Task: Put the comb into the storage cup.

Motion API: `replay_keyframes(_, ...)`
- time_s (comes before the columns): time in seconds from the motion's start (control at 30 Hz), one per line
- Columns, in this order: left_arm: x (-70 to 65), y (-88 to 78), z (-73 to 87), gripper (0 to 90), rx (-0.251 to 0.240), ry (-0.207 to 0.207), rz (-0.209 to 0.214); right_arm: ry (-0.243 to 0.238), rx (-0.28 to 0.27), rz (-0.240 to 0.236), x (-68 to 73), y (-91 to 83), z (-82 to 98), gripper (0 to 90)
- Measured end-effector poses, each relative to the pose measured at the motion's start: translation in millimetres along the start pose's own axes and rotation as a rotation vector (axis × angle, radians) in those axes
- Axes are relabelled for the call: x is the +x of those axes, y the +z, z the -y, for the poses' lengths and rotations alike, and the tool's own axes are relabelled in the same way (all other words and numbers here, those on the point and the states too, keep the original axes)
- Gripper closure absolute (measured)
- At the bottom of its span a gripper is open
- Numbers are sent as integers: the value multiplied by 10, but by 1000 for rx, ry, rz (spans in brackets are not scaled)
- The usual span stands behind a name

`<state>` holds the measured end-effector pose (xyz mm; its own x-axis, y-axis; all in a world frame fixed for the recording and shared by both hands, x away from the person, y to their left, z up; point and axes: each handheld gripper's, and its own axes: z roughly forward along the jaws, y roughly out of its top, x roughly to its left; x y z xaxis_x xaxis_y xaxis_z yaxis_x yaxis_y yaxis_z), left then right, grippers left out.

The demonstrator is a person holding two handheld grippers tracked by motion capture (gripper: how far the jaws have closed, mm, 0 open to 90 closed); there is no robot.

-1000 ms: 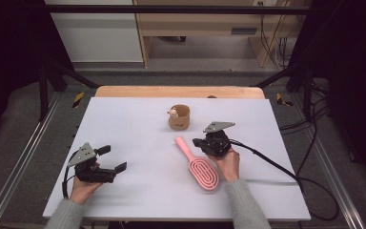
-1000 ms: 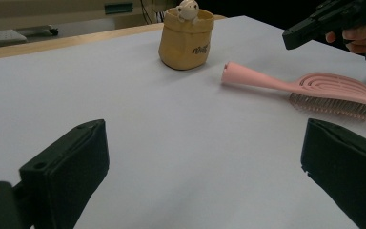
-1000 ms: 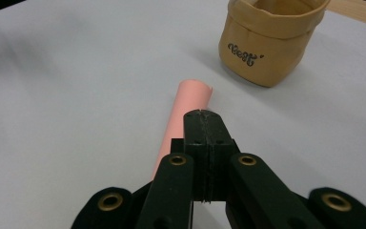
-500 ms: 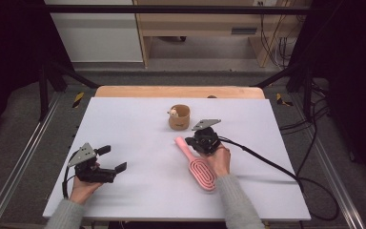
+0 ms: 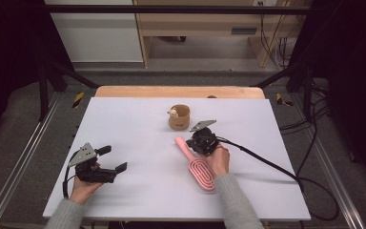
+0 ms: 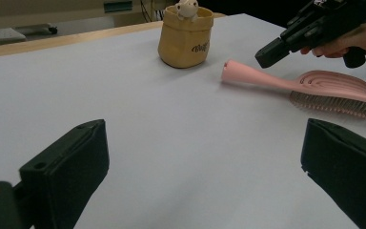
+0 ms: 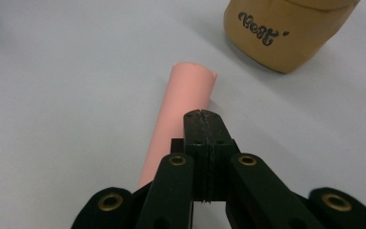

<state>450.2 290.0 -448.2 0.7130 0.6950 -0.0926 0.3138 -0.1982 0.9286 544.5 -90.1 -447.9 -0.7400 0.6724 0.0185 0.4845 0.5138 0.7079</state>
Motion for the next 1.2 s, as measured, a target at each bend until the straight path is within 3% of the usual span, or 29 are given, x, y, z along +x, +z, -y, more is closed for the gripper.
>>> replay_keyframes(0.27,-2,4,1,23,3,1,0,-11,35,-13,9,39,22,900)
replay_keyframes(1.2,-5,15,4,23,9,3,0,-48,53,-72,54,36,47,900)
